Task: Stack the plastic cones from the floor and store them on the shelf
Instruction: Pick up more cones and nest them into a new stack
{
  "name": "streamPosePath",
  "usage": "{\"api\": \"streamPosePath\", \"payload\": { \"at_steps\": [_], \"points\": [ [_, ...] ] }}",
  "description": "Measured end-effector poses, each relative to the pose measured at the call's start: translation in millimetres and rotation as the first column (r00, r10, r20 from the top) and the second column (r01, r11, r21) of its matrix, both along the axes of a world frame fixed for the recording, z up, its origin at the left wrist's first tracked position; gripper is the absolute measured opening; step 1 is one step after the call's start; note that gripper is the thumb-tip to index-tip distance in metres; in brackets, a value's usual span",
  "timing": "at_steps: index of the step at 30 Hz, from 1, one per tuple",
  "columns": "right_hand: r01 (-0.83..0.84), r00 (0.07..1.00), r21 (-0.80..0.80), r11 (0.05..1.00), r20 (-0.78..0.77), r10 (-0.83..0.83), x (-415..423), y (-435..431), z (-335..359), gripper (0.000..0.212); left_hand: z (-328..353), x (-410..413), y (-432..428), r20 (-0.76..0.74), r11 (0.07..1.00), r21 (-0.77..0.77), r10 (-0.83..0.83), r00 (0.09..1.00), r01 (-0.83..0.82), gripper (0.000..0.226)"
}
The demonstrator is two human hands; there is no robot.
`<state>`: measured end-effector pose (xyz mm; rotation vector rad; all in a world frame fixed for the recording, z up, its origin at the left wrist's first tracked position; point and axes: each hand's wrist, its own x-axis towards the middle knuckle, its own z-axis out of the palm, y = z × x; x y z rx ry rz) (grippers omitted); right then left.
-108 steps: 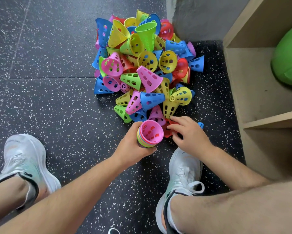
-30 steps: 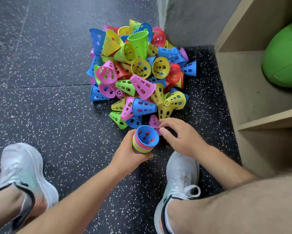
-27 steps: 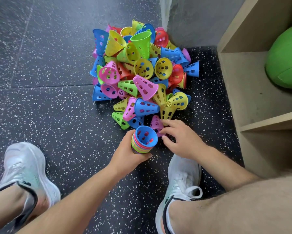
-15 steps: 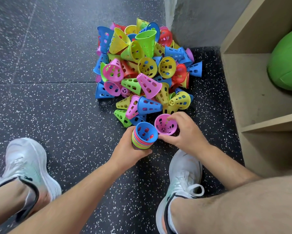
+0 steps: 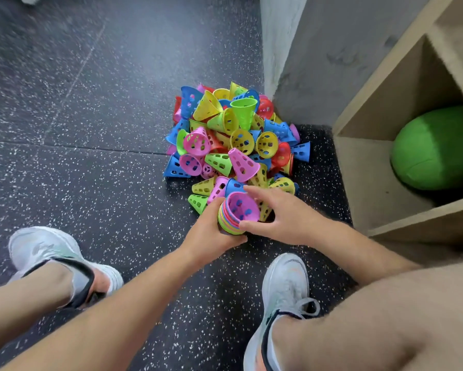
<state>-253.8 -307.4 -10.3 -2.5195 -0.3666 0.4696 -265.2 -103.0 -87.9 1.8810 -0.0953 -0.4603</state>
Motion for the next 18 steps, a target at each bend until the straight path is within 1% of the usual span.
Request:
{"api": "streamPosePath", "payload": {
  "at_steps": [3,4,5,7,9,11,14,16,18],
  "points": [
    [-0.033,0.999,-0.044,0.998,-0.019,0.033,9,1,27,0.09,21,6,1,0.037,1.0,-0.015,0.008,0.999,-0.008,0.073],
    [-0.033,0.999,-0.041,0.999,-0.03,0.031,14,1,35,0.089,27,7,1,0.05,1.0,-0.02,0.014,0.999,-0.013,0.072],
    [-0.025,0.999,-0.032,0.999,-0.031,0.024,20,0,43,0.084,33,9,1,0.065,0.999,-0.026,0.021,0.998,-0.019,0.074],
    [0.01,1.0,-0.039,0.999,0.014,-0.009,33,-3,54,0.069,42,13,0,0.079,0.998,-0.039,0.045,0.996,-0.042,0.078],
    [0.061,0.995,-0.058,0.997,0.078,-0.056,48,-10,54,0.05,43,17,0,0.079,0.997,-0.036,0.07,0.994,-0.067,0.077],
    [0.117,0.988,-0.075,0.99,0.106,-0.108,65,-20,45,0.035,40,24,-1,0.066,0.992,-0.026,0.122,0.99,-0.121,0.076],
    [0.217,0.976,-0.059,0.974,0.044,-0.215,90,-32,14,0.027,32,40,-3,0.036,0.971,-0.006,0.237,0.971,-0.237,0.07],
    [0.285,0.958,-0.054,0.957,-0.019,-0.287,103,-33,-10,0.029,28,51,-4,0.023,0.956,-0.003,0.292,0.956,-0.292,0.065],
    [0.344,0.933,-0.051,0.938,-0.095,-0.347,111,-32,-28,0.036,23,63,-5,0.032,0.95,0.031,0.309,0.951,-0.31,0.061]
  ]
}}
